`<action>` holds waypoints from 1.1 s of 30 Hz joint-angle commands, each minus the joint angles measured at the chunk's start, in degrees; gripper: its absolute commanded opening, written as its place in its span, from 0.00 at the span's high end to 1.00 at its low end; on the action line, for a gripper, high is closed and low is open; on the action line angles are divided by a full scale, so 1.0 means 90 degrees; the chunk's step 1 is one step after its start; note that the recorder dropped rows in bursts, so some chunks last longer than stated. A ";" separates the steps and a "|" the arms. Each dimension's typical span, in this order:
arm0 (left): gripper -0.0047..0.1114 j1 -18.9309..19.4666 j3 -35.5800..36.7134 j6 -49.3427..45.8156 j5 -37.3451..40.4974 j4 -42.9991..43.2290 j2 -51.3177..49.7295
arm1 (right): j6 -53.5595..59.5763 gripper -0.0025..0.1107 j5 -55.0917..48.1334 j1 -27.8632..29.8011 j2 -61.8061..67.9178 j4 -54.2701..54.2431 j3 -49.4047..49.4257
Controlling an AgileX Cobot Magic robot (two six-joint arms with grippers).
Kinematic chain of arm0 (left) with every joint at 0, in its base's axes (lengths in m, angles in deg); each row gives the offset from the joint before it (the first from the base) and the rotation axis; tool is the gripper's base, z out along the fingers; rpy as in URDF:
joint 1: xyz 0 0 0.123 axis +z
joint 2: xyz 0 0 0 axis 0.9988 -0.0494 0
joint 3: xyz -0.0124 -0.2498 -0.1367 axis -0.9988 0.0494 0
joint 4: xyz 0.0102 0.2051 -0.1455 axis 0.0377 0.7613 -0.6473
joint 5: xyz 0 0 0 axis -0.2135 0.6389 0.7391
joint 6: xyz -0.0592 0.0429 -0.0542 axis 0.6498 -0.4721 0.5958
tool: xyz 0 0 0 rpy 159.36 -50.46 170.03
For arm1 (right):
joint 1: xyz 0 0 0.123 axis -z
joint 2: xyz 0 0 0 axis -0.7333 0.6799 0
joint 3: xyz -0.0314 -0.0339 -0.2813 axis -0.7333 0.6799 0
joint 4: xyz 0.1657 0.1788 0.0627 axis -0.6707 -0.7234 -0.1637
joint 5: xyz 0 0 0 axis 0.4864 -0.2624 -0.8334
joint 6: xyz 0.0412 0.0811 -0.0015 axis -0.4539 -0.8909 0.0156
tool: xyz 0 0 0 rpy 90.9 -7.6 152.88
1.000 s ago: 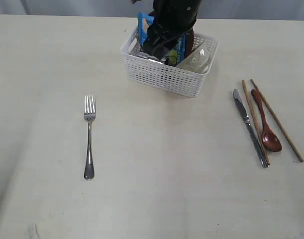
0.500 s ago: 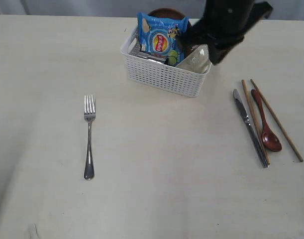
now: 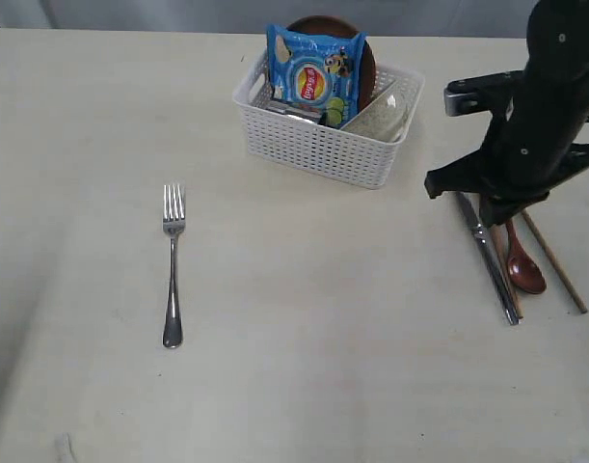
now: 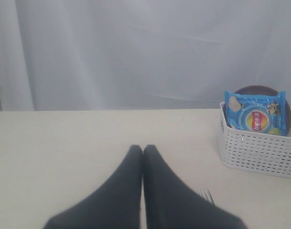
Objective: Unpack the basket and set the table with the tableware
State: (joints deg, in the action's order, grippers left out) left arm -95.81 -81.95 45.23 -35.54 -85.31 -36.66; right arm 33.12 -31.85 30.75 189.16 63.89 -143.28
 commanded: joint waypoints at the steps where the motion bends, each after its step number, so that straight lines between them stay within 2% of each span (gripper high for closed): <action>1: 0.96 -0.0010 0.0019 -0.0007 -0.0052 -0.0005 0.0023 | 0.0037 0.77 0.0578 0.0033 -0.0031 -0.0015 0.0031; 3: 0.96 -0.0010 0.0019 -0.0007 -0.0052 -0.0005 0.0023 | 0.0037 0.69 0.0627 0.0033 0.0151 -0.0015 0.0031; 8: 0.96 -0.0010 0.0019 -0.0007 -0.0052 0.0024 0.0023 | 0.0037 0.70 0.0655 0.0033 0.0611 0.0035 0.0031; 13: 0.96 -0.0010 0.0019 -0.0007 -0.0052 0.0024 0.0023 | 0.0037 0.70 0.0763 0.0321 0.0707 -0.0097 0.0031; 15: 0.96 -0.0010 0.0019 -0.0007 -0.0052 0.0024 0.0023 | 0.0108 0.70 0.0763 0.0526 0.0707 -0.0359 0.0031; 20: 0.96 -0.0010 0.0019 -0.0007 -0.0052 0.0024 0.0023 | 0.1241 0.70 0.0880 0.0811 0.0707 -0.1577 0.0031; 33: 0.96 -0.0010 0.0019 -0.0007 -0.0052 0.0024 0.0023 | 0.1233 0.70 0.0937 0.0850 0.0707 -0.1523 0.0031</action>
State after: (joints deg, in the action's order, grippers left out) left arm -95.81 -81.95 45.23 -35.54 -85.31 -36.66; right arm 43.88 -23.74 37.96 195.47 50.24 -142.96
